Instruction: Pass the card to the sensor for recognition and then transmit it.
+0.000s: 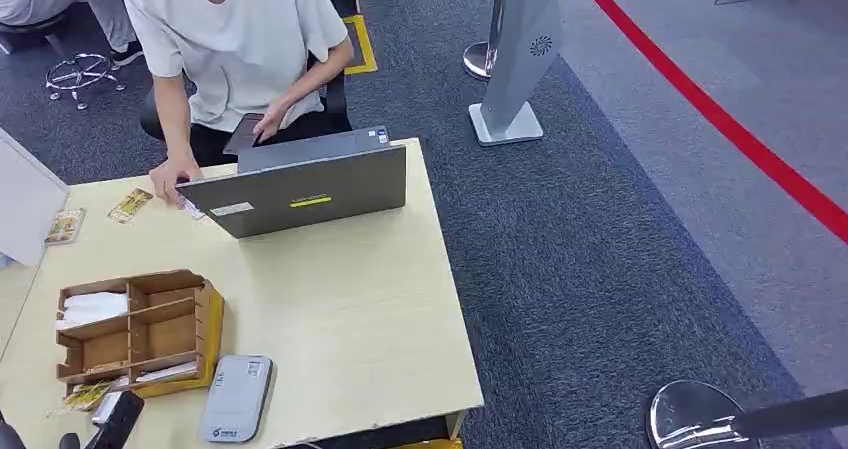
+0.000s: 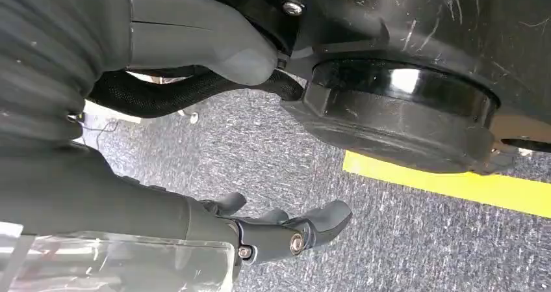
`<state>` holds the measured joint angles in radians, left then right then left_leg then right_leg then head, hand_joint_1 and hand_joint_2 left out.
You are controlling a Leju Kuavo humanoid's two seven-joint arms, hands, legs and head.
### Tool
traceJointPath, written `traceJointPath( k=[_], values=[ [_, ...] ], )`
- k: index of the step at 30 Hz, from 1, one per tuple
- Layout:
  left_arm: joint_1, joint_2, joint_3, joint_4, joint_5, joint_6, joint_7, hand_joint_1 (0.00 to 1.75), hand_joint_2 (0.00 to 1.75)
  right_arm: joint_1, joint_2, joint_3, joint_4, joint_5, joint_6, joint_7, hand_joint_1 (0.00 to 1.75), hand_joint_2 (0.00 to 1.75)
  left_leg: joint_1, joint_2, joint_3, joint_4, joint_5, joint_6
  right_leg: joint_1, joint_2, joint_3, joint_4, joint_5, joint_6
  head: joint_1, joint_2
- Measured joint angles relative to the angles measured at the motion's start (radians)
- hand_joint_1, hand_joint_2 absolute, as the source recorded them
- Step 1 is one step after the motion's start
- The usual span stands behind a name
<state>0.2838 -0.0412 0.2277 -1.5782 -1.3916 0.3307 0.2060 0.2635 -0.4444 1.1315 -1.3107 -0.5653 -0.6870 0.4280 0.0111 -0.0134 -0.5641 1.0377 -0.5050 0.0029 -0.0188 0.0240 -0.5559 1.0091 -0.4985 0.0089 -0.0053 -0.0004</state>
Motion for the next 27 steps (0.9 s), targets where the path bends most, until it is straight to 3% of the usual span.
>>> traceJointPath(
  k=[12, 27],
  values=[
    [-0.012, 0.006, -0.023, 0.006, -0.029, 0.003, -0.018, 0.00, 1.75, -0.008, -0.001, 0.015, -0.002, -0.001, 0.000, 0.000, 0.00, 1.75, 0.000, 0.000, 0.000, 0.000, 0.000, 0.000, 0.000, 0.000, 0.000, 0.000, 0.000, 0.000, 0.000, 0.000],
    [-0.029, 0.018, -0.071, 0.006, -0.025, -0.002, 0.003, 0.00, 1.75, -0.019, -0.001, 0.030, -0.002, -0.016, 0.000, -0.004, 0.00, 1.75, 0.000, 0.000, 0.000, 0.000, 0.000, 0.000, 0.000, 0.000, 0.000, 0.000, 0.000, 0.000, 0.000, 0.000]
  ],
)
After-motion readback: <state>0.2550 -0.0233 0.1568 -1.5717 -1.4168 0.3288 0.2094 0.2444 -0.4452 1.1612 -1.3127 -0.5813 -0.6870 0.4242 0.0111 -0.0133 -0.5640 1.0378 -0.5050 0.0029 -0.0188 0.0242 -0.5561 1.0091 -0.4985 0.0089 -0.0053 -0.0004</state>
